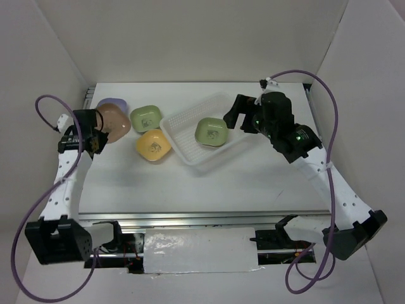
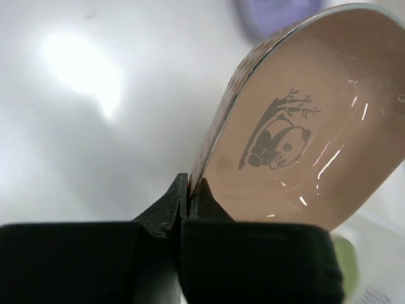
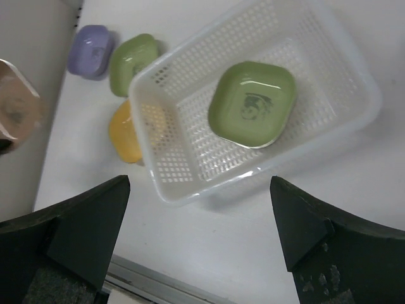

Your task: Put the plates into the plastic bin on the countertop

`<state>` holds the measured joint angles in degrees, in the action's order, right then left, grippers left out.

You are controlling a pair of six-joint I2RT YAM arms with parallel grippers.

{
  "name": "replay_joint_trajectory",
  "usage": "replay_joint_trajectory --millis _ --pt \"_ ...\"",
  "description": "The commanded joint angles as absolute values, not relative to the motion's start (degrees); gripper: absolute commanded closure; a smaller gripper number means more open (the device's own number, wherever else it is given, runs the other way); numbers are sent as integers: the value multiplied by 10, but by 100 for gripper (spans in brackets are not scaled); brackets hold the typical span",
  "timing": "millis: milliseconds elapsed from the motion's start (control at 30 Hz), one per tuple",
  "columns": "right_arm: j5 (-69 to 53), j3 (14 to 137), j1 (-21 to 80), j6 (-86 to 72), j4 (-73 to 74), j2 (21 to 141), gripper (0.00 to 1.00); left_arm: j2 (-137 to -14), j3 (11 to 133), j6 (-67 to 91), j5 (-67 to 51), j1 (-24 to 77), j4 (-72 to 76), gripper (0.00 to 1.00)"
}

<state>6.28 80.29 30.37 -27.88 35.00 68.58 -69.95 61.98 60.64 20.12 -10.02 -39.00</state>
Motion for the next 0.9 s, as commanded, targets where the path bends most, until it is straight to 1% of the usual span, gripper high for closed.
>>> replay_joint_trajectory --millis 0,100,133,167,200,233,267,300,333,367,467,600,667,700,800,833,867 --pt "34 760 263 -291 330 659 0 -671 681 629 251 -5 -403 100" --pt "11 734 224 -294 326 635 0 -695 707 581 201 82 -337 100" --pt "6 729 217 -294 328 625 0 -711 719 555 141 95 -275 100" --pt "3 727 201 -293 335 621 0 -762 734 507 113 106 -256 100" --pt "4 727 193 -291 340 616 0 -794 784 479 89 125 -248 100" --pt "-10 725 186 -291 348 613 0 -828 817 448 21 133 -237 100" --pt "-16 723 175 -288 350 608 0 -904 891 411 5 148 -250 100" --pt "-17 718 169 -287 352 602 0 -941 931 391 -10 155 -270 100" --pt "-18 715 164 -284 356 598 0 -1004 972 372 -26 163 -305 100" --pt "-21 713 155 -281 358 595 0 -1032 1040 349 -31 179 -323 100" --pt "-22 704 142 -279 368 585 0 -1105 1125 323 -25 209 -368 100" --pt "-31 694 126 -279 372 574 0 -1157 1165 323 -13 228 -392 100" --pt "-27 694 124 -274 375 572 0 -1176 1166 323 -20 235 -393 96" --pt "-25 692 119 -273 377 572 0 -1180 1166 321 -30 237 -387 94" --pt "-25 675 91 -272 373 579 0 -1189 1165 316 -40 252 -382 71" --pt "-34 668 81 -273 369 581 0 -1193 1171 319 -40 255 -384 49" --pt "-39 660 68 -277 366 584 0 -1191 1169 323 -31 262 -387 38"
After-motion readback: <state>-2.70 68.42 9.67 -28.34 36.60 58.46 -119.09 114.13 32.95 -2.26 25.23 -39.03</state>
